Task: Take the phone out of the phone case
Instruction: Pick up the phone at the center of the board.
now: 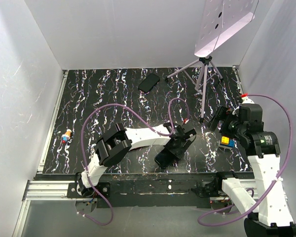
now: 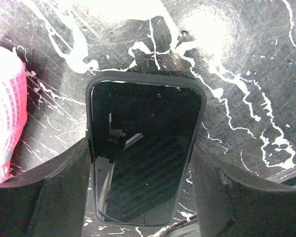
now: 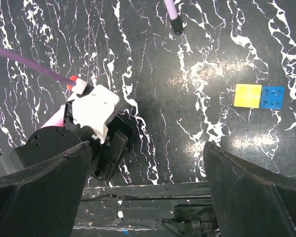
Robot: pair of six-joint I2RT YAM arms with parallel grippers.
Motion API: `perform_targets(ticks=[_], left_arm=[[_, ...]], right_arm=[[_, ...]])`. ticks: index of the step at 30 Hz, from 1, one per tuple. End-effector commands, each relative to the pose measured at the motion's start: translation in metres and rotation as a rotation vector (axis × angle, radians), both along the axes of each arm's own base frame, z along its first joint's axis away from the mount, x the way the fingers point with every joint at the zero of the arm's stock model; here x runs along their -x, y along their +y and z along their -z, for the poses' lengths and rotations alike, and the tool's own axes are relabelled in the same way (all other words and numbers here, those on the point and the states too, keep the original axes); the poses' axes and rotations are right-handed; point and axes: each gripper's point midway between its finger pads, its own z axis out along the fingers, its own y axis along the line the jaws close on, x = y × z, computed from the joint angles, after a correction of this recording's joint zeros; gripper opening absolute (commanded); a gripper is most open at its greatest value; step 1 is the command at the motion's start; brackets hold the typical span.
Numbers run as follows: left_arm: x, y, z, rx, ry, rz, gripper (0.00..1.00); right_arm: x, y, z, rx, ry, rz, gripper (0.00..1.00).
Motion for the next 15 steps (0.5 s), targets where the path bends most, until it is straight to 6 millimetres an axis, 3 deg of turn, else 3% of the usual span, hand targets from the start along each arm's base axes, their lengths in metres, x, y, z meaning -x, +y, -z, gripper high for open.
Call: perform_targets(ticks=[1,8,15], left_arm=[[0.008,0.029,0.038,-0.144,0.013,-0.007,0.46],[-0.004,0.022,0.005,-0.06,-0.068,-0.032,0.01],[-0.016,0.012,-0.048,0.129,-0.096,-0.106,0.0]], right_arm=[[0.004,-0.01,-0.006,0.02,-0.039,0.063,1.0],[0.01,-0.024,0.002,0.066,-0.028,0.124,1.0],[0.014,-0.018,0.021,0.053,0.035,0.098,1.0]])
